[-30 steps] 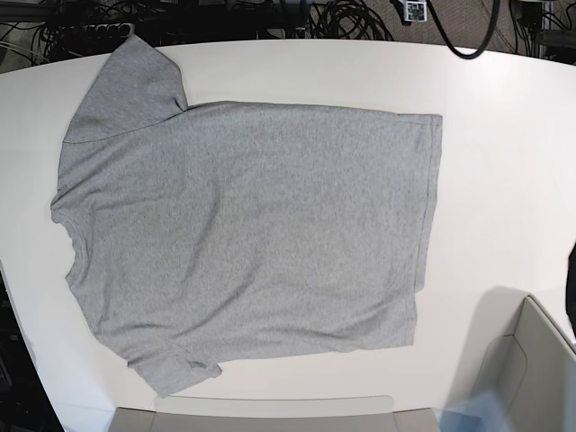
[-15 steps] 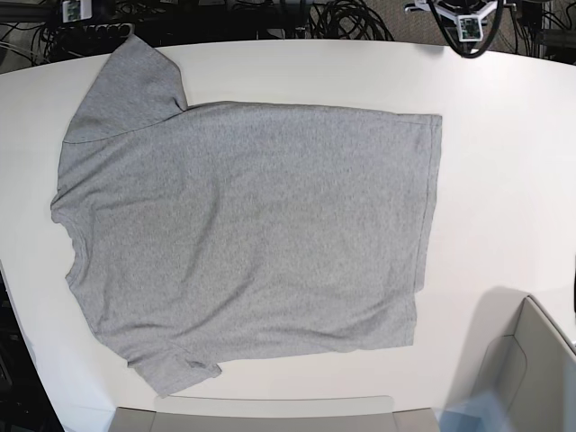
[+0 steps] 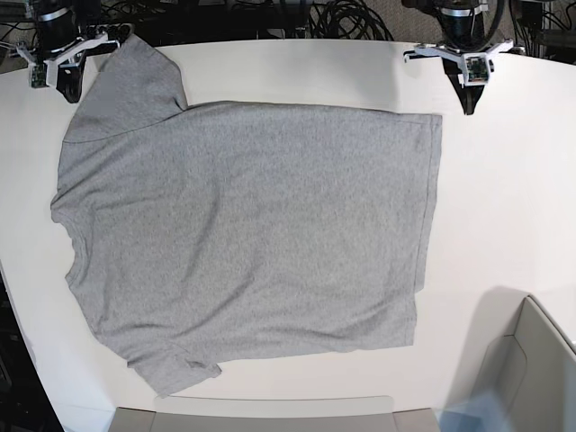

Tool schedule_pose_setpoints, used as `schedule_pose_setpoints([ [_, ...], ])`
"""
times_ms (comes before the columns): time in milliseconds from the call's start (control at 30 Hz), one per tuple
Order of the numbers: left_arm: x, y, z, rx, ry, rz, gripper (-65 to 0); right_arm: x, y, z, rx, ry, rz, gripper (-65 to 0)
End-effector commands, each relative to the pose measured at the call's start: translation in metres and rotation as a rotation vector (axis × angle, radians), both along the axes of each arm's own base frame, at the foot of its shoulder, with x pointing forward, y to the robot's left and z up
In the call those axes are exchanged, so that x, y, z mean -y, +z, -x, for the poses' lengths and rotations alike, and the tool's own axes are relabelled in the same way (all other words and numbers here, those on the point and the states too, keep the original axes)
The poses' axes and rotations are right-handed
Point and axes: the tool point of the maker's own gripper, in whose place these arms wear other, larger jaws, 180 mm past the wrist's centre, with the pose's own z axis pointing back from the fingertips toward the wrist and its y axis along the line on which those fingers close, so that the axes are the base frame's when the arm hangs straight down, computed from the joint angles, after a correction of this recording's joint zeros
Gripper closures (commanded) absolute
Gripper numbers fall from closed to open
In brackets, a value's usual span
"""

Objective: Fold the T-shirt properly
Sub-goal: 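Move both grippers down to the shirt's shoulder corners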

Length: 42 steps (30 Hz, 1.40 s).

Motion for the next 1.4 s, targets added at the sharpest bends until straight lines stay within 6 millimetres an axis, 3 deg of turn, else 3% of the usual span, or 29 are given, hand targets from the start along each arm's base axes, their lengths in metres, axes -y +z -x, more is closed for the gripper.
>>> schedule_pose_setpoints([
  [0,0.01,0.009,-0.006,0.04,-0.024,0.011,-0.1,0.001,0.009,-0.009,0.031,-0.004,-0.012,-0.1],
  [267,0.044,0.022,-0.041,0.144,-0.098,0.081,-0.1,0.002,0.019,-0.042,0.015,-0.135,-0.365,-0.2],
  [367,0.049,0.027,-0.051,0.17,-0.108,0.092,-0.2,0.007,0.032,-0.041,0.021,-0.164,-0.487,-0.4],
  [467,0.052,0.029,-0.055,0.179,-0.13,0.085,-0.3,0.006,0.039,-0.03,-0.002,-0.068,-0.456,-4.9],
  [600,0.049,0.033,-0.062,0.193,-0.154,0.064,-0.3,-0.006,0.016,-0.011,-0.107,0.026,-0.361,-14.4],
  [733,0.045,0.035,-0.063,0.19,-0.186,0.035,-0.3,-0.012,-0.008,0.0,-0.138,-0.009,-0.389,-13.3],
  [967,0.041,0.023,-0.065,0.117,-0.168,0.04,-0.4,0.005,-0.063,0.017,-0.218,-0.143,-0.514,-11.9],
  [1267,0.039,0.02,-0.07,0.09,-0.155,0.044,-0.4,0.009,-0.082,0.024,-0.247,-0.19,-0.564,-11.8],
  [1367,0.039,0.019,-0.07,0.09,-0.154,0.043,-0.4,0.021,-0.087,0.031,-0.246,-0.24,-0.573,-11.8],
])
